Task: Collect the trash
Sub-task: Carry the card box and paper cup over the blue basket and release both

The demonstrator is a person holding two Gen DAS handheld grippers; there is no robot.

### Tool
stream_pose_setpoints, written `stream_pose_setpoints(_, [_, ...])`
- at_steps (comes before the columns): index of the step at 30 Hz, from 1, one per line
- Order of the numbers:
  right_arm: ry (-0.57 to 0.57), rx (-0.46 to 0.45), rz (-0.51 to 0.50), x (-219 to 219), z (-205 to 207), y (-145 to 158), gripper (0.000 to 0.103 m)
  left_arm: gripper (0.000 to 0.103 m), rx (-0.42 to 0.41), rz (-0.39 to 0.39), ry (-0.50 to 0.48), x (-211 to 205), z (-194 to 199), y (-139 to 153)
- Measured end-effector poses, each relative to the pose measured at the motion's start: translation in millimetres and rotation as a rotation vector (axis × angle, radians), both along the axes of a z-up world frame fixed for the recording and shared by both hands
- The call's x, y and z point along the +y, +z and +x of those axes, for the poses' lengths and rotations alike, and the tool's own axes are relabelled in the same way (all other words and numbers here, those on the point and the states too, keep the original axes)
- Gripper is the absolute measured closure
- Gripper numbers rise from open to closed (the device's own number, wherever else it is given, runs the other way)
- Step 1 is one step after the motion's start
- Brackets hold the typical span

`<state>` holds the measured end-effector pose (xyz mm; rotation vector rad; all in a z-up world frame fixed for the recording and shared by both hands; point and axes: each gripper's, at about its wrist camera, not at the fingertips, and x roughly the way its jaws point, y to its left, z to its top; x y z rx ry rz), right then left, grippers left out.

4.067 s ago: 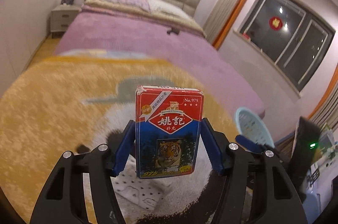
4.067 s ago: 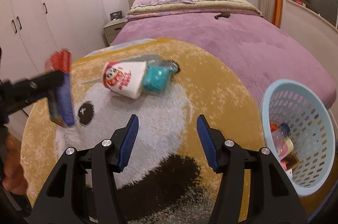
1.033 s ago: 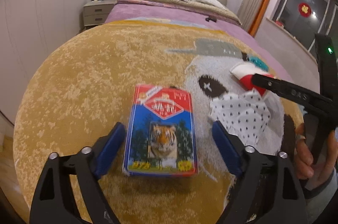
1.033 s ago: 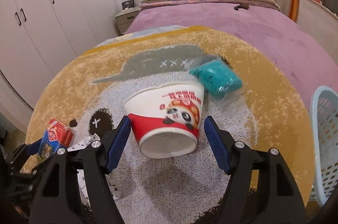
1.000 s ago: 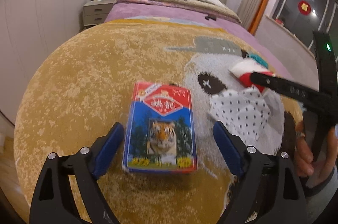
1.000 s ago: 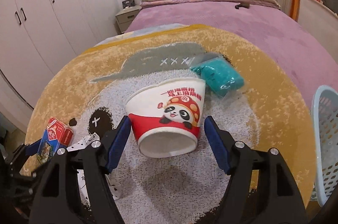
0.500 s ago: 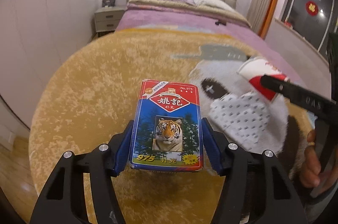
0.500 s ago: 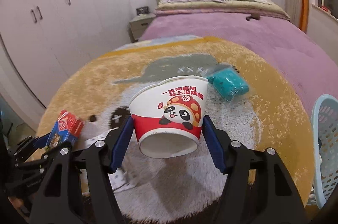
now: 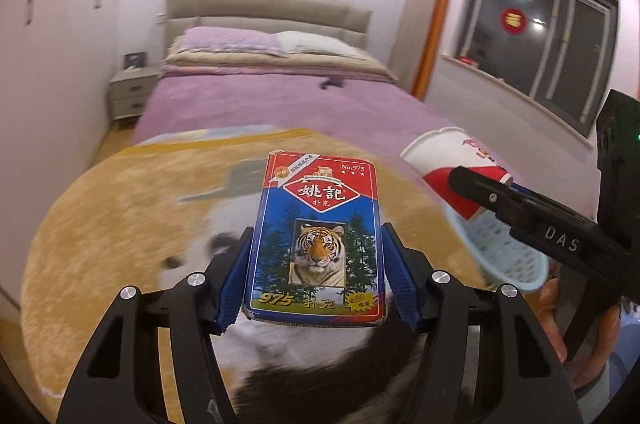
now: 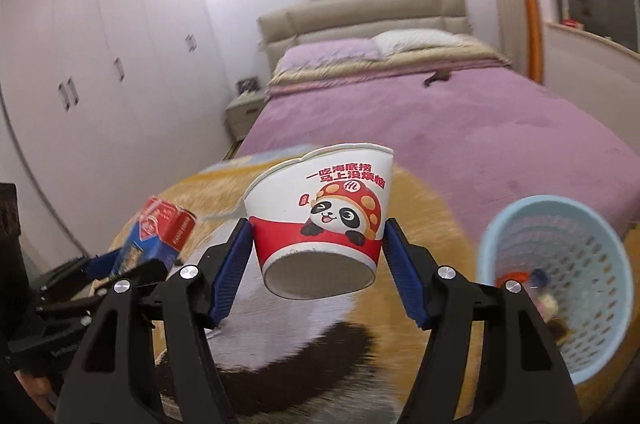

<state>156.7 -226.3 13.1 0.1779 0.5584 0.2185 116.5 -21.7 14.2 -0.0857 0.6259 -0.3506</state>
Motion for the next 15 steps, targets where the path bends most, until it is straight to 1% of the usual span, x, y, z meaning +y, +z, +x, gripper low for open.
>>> stream_pose_setpoints(4, [-0.104,-0.034,0.022,-50.9,-13.2,11.0,0.040,0.044,-0.013,0.002,-0.076,-43.5,7.9,7.7])
stream_pose_setpoints(9, [-0.240,-0.027,0.028,-109.9,-23.0,9.7,0.040,0.044,-0.010,-0.003,-0.175,-101.4,21.1,9.8])
stream_pose_setpoints(12, [-0.309,-0.022,0.028,-142.3,-29.5,3.6,0.040,0.044,0.001,-0.001,-0.236,-137.9,30.5,4.3])
stream_pose_setpoints(15, [-0.368,-0.013,0.033,-167.6,-32.7,-4.1,0.040,0.044,0.038,-0.013,-0.295,-168.3,41.1,-7.1])
